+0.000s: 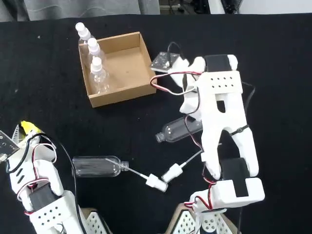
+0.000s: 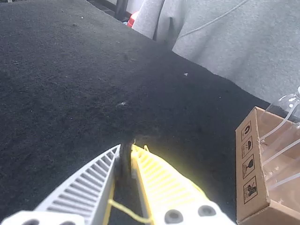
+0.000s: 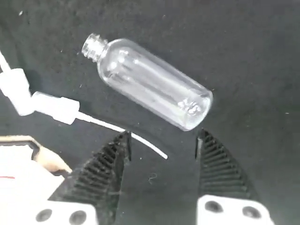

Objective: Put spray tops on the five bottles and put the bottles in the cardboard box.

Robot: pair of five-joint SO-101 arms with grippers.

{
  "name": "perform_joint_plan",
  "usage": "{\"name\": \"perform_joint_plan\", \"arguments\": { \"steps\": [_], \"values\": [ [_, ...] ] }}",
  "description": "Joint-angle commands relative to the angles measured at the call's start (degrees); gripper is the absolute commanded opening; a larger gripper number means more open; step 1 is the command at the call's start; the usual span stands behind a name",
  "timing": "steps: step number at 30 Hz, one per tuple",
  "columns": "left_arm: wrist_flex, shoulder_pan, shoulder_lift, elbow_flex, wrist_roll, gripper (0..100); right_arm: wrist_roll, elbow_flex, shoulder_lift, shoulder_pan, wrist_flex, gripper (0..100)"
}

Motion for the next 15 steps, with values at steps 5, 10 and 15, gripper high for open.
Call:
{"name": "perform_joint_plan", "arguments": {
  "steps": [5, 10, 15],
  "values": [
    [-1.5, -0.1, -0.5, 1.3, -0.4, 3, 2.1, 3.8, -2.9, -2.8, -3.1, 19.6],
    [-1.5, -0.1, -0.5, 1.3, -0.4, 3, 4.8, 6.4, -2.9, -4.2, -4.6, 19.6],
    [-1.5, -0.1, -0.5, 1.3, -0.4, 3, 7.7, 6.5, -2.9, -4.7, -4.6, 19.6]
  ]
}}
